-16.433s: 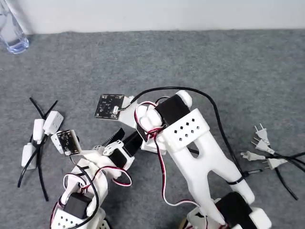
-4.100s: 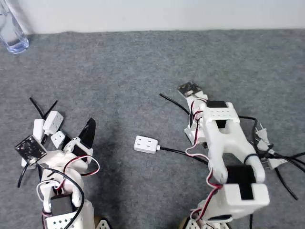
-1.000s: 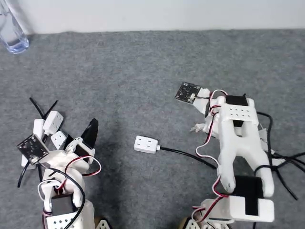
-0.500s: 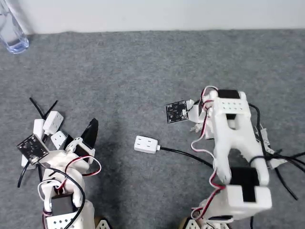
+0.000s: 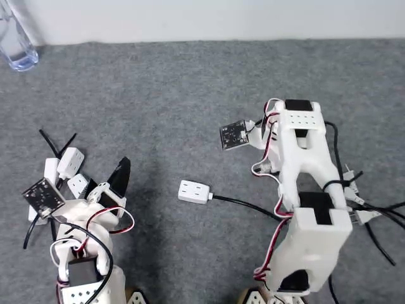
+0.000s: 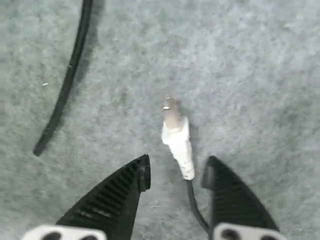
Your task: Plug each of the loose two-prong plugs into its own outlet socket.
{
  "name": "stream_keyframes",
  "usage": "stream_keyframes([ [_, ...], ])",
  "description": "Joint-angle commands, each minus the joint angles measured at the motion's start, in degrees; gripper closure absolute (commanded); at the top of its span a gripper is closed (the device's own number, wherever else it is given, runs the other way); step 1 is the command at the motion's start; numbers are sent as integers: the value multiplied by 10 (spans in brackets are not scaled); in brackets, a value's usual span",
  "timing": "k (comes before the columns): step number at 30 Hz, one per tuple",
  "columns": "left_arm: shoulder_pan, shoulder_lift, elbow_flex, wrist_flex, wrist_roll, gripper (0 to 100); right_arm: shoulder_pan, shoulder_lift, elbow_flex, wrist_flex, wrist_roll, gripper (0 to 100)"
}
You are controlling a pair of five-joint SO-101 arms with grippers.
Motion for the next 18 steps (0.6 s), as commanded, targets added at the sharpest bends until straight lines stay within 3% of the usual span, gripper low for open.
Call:
stream_keyframes([
  [1,4,-8,-4,2,-4,652,-6,-1,-38,7,9,708],
  [18,4,-7,-4,-2,-4,652,-8,5,-15,87,24,718],
])
